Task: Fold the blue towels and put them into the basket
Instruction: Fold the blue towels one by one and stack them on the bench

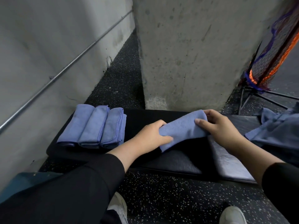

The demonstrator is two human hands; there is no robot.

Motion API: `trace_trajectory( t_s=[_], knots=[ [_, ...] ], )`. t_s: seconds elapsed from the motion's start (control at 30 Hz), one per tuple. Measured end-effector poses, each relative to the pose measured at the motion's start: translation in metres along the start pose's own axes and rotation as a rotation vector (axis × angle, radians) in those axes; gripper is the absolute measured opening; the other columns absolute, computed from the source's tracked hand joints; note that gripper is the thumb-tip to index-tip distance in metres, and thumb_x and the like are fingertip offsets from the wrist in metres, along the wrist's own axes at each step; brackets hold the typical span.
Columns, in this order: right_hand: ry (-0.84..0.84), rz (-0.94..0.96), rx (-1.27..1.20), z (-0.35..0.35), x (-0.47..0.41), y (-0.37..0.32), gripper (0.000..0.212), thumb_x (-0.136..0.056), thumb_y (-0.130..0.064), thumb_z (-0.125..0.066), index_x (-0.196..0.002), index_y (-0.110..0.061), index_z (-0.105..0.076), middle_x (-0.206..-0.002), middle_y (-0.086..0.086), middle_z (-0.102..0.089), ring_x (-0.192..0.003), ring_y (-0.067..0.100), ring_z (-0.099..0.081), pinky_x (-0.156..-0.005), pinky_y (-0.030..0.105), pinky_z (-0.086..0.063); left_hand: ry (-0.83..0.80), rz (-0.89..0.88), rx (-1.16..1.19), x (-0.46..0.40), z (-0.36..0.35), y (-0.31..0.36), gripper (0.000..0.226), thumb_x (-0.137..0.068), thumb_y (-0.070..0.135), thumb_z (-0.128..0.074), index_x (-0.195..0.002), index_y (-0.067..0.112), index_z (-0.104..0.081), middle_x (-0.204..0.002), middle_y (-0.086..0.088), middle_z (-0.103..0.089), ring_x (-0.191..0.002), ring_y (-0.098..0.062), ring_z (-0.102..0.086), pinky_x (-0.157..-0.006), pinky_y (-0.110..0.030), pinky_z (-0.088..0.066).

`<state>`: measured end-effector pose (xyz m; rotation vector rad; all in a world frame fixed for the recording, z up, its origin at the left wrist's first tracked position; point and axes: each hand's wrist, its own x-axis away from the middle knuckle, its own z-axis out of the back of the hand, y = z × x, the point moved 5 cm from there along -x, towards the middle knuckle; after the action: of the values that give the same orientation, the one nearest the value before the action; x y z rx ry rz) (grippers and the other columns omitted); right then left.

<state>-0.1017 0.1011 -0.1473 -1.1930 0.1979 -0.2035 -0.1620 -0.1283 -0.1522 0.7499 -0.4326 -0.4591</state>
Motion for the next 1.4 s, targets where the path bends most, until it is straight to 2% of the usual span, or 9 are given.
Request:
trace_trajectory(
  t_s=[0.1,0.2,0.43,0.67,0.9,1.07,1.17,1.23,1.4],
  knots=[
    [0.054,-0.046,-0.143,-0.009,-0.001,-0.019,0.02,-0.09,-0.031,-0.073,-0.106,-0.02,-0.072,-0.099,-0.005,-0.077,-0.094,0.009,-0.071,-0.084,0.033,-0.055,-0.091,0.051,0.23,0.021,0.001,0.007,0.055,-0.076,0.038,-0.085,-0.122,0.029,-0.057,-0.106,0.007,-0.069,-0.098,-0.007,-0.067,-0.084,-0.024,-0.053],
    [0.04,-0.148,-0.376,-0.029,0.003,-0.037,0.029,-0.088,-0.038,-0.074,-0.106,-0.015,-0.072,-0.102,0.005,-0.076,-0.095,0.019,-0.071,-0.09,0.045,-0.054,-0.065,0.1,0.377,0.041,0.01,0.011,0.044,-0.077,0.03,-0.085,-0.115,0.027,-0.063,-0.102,0.006,-0.073,-0.093,-0.007,-0.071,-0.083,-0.025,-0.057],
    [-0.282,-0.32,-0.693,-0.079,0.024,-0.066,0.045,-0.089,-0.024,-0.068,-0.131,-0.01,-0.059,-0.124,0.013,-0.069,-0.114,0.025,-0.067,-0.09,0.037,-0.057,0.039,0.201,0.614,0.095,0.044,-0.007,0.035,-0.079,0.02,-0.081,-0.11,0.018,-0.066,-0.103,-0.008,-0.074,-0.099,-0.028,-0.073,-0.084,-0.047,-0.059],
    [-0.296,-0.267,-0.5,-0.128,0.006,-0.106,0.041,-0.086,-0.018,-0.073,-0.125,-0.008,-0.064,-0.12,0.013,-0.071,-0.103,0.02,-0.071,-0.077,0.029,-0.059,0.164,0.231,0.691,0.131,0.086,-0.043,0.029,-0.084,0.017,-0.078,-0.111,0.015,-0.067,-0.106,-0.01,-0.074,-0.093,-0.022,-0.074,-0.073,-0.035,-0.061],
    [-0.231,-0.183,-0.301,-0.201,-0.05,-0.156,0.022,-0.089,-0.015,-0.075,-0.105,-0.003,-0.065,-0.105,0.016,-0.07,-0.091,0.023,-0.069,-0.069,0.028,-0.058,0.3,0.303,0.851,0.132,0.136,-0.085,0.027,-0.087,0.013,-0.071,-0.113,0.017,-0.064,-0.11,-0.01,-0.071,-0.094,-0.023,-0.073,-0.076,-0.035,-0.062],
    [-0.304,-0.14,-0.103,-0.262,-0.098,-0.161,0.011,-0.097,-0.013,-0.064,-0.104,-0.006,-0.069,-0.107,0.019,-0.07,-0.1,0.031,-0.068,-0.094,0.047,-0.057,0.509,0.355,0.472,0.129,0.177,-0.117,0.031,-0.087,0.032,-0.07,-0.116,0.028,-0.058,-0.098,0.006,-0.066,-0.087,-0.012,-0.067,-0.07,-0.029,-0.055],
    [-0.342,-0.098,0.021,-0.293,-0.117,-0.161,0.012,-0.099,-0.01,-0.061,-0.103,-0.003,-0.069,-0.095,0.017,-0.065,-0.089,0.025,-0.062,-0.09,0.043,-0.058,0.494,0.407,0.11,0.124,0.193,-0.132,0.027,-0.089,0.042,-0.062,-0.111,0.026,-0.06,-0.102,0.003,-0.067,-0.094,-0.02,-0.064,-0.08,-0.035,-0.053],
    [-0.352,-0.07,0.13,-0.31,-0.126,-0.159,0.016,-0.098,-0.013,-0.062,-0.109,-0.002,-0.068,-0.095,0.017,-0.067,-0.088,0.027,-0.065,-0.09,0.047,-0.058,0.449,0.435,-0.118,0.12,0.196,-0.139,0.032,-0.091,0.047,-0.058,-0.112,0.022,-0.061,-0.107,-0.001,-0.068,-0.096,-0.023,-0.061,-0.076,-0.033,-0.045],
    [-0.363,0.183,0.735,-0.331,-0.136,-0.15,0.044,-0.094,-0.026,-0.067,-0.133,-0.01,-0.059,-0.121,0.013,-0.066,-0.11,0.031,-0.063,-0.093,0.035,-0.049,0.411,0.43,-0.311,0.111,0.196,-0.15,0.046,-0.093,0.052,-0.06,-0.129,0.025,-0.053,-0.123,-0.007,-0.054,-0.108,-0.031,-0.057,-0.08,-0.037,-0.044]
  ],
)
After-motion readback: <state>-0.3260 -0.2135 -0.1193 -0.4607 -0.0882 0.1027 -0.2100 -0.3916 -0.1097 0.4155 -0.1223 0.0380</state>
